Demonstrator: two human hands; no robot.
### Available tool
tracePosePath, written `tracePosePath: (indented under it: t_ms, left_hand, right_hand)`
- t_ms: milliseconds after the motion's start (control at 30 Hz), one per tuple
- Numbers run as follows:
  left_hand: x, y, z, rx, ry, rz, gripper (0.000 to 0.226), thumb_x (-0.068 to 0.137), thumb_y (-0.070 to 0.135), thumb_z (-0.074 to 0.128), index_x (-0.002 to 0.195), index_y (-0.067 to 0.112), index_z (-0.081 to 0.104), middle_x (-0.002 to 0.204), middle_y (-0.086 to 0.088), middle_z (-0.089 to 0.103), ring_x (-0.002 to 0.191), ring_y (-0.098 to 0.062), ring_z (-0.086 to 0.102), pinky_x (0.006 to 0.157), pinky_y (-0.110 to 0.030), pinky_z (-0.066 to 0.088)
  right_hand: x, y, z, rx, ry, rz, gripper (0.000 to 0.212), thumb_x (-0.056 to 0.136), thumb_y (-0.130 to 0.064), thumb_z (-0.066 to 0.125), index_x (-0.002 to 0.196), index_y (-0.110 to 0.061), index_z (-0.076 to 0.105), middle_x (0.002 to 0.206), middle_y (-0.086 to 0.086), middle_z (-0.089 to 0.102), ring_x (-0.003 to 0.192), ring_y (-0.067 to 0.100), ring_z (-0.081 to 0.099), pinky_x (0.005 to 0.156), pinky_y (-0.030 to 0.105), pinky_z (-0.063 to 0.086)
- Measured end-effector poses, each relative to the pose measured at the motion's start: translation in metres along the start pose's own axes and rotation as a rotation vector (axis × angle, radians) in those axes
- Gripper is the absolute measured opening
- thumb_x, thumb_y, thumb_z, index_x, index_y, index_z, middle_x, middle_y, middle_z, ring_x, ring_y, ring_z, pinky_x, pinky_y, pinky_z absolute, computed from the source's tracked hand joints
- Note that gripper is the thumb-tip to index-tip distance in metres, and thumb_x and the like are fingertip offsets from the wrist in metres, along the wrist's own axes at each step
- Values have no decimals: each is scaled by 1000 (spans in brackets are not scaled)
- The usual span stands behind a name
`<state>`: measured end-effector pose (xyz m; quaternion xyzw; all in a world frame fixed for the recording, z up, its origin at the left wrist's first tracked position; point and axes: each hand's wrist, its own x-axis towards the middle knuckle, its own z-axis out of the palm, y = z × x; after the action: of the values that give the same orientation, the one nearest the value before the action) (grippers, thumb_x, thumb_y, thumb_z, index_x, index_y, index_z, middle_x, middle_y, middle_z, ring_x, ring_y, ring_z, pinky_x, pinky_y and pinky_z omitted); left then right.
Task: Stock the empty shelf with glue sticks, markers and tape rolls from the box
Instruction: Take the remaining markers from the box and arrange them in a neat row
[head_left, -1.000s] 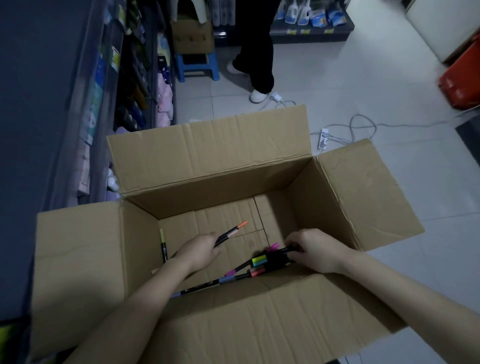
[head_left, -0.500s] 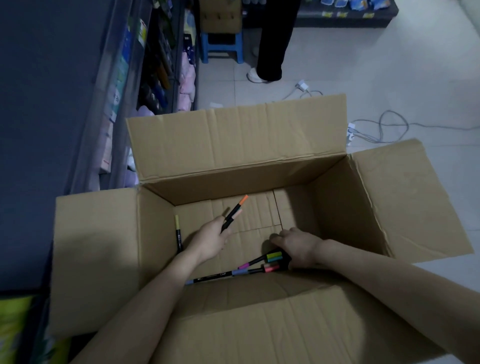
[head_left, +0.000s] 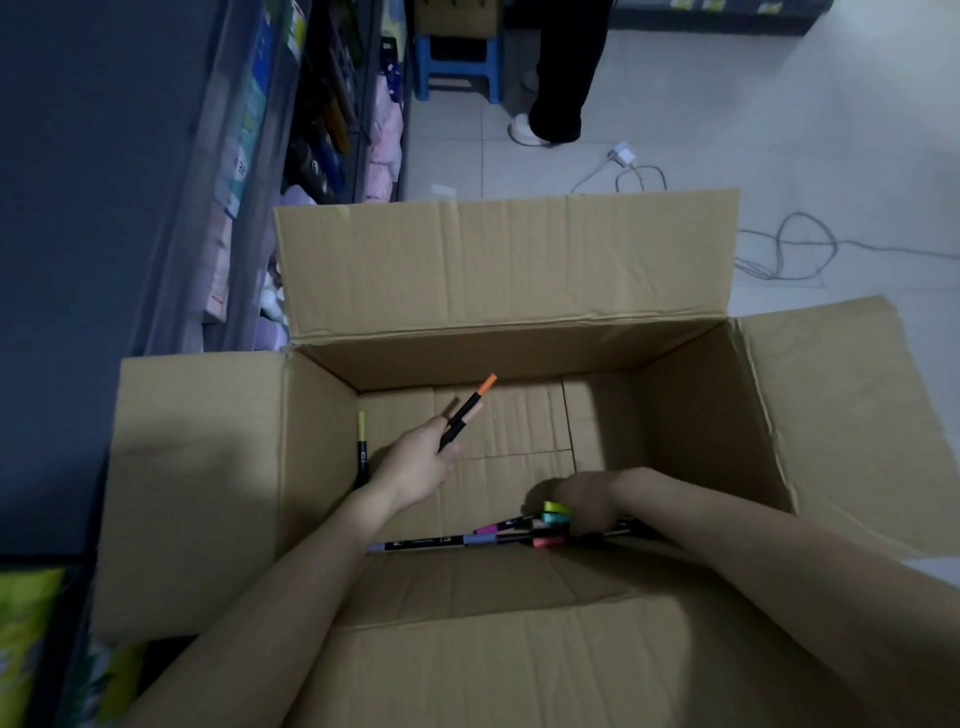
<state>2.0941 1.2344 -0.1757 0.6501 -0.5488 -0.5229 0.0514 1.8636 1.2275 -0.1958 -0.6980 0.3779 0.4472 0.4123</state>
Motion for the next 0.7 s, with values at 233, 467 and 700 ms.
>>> tracePosePath:
  t_ms: [233,467,700]
  left_hand:
    - [-5,7,-2,0,1,24,25,99,21,46,123,16,51,76,-2,57,71,-20,58,74,-46,53]
    - [-13,27,-9,-24,102,119,18,99,24,46,114,17,53,72,-2,56,67,-24,59,69,-42,52]
    - [-38,48,-18,27,233,206,20,98,28,47,79,30,42,70,-2,54,69,-30,60,62,-42,49]
  right_hand:
    - [-14,-3,-12,267,203,-71,26,93,-23,55,113,-7,57,114,16,62,102,29,58,82,32,43]
    - [-47,-10,-30,954,368,-165,24,98,-26,51,82,-9,47,65,9,51,50,18,47,46,25,40]
    - [-79,-23,-34,979,493,-241,19,99,-22,50,83,-12,47,60,1,48,49,13,45,49,27,41]
